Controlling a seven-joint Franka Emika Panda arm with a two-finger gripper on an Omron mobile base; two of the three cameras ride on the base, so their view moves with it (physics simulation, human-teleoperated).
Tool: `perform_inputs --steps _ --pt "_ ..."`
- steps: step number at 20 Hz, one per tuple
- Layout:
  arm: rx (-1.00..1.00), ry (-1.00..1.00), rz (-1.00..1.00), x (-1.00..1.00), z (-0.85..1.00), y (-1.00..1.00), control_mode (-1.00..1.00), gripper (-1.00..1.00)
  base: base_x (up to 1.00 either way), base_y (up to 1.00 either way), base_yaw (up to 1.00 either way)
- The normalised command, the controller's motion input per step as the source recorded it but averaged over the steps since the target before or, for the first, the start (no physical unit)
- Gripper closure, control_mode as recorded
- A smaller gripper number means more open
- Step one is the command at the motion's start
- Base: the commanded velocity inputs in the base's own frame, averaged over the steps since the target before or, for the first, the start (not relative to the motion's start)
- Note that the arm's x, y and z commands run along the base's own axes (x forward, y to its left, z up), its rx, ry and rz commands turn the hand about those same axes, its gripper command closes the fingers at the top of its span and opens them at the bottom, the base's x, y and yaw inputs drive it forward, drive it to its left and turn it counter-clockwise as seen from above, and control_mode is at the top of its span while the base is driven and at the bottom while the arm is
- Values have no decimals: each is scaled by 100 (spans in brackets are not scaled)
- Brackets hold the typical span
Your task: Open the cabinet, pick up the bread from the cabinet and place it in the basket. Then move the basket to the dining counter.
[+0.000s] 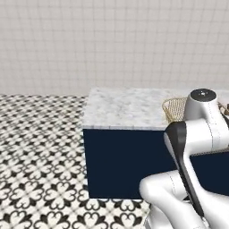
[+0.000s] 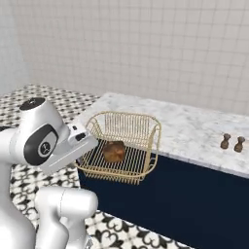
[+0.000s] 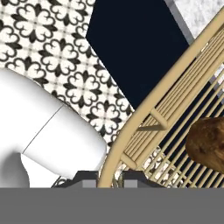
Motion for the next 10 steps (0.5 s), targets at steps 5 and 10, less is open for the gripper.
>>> perform_inputs --steps 5,10 --pt "0 0 0 0 0 0 100 100 28 72 -65" --pt "0 0 0 0 0 0 100 100 36 99 -33"
